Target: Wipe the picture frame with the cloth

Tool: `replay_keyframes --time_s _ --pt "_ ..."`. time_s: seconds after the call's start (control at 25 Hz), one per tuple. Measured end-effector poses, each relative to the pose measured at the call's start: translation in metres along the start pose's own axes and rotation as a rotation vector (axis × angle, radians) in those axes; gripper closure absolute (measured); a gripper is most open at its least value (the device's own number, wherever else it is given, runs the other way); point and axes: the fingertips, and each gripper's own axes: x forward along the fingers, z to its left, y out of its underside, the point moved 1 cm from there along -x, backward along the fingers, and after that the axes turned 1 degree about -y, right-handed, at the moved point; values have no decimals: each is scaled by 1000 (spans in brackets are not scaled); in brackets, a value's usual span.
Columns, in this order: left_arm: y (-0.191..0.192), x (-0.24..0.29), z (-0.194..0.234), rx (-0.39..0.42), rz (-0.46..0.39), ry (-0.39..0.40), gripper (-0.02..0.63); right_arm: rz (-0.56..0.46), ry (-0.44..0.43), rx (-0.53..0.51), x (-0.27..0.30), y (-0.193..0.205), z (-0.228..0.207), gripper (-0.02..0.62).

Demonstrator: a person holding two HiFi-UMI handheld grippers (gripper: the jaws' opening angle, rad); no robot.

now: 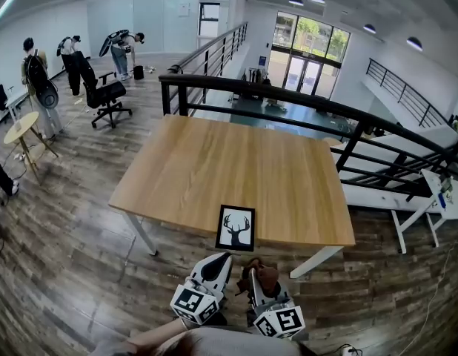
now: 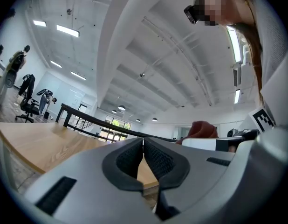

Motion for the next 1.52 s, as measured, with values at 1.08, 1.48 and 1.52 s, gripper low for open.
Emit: replay_keyframes --time_s 1.08,1.48,1.52 --pt "37 101 127 -33 143 39 595 69 32 45 139 28 -69 551" --pt "124 108 177 -277 402 -67 428 138 -1 80 163 38 -100 549" --pt "134 104 184 -277 433 -93 403 143 -6 79 165 39 -101 551"
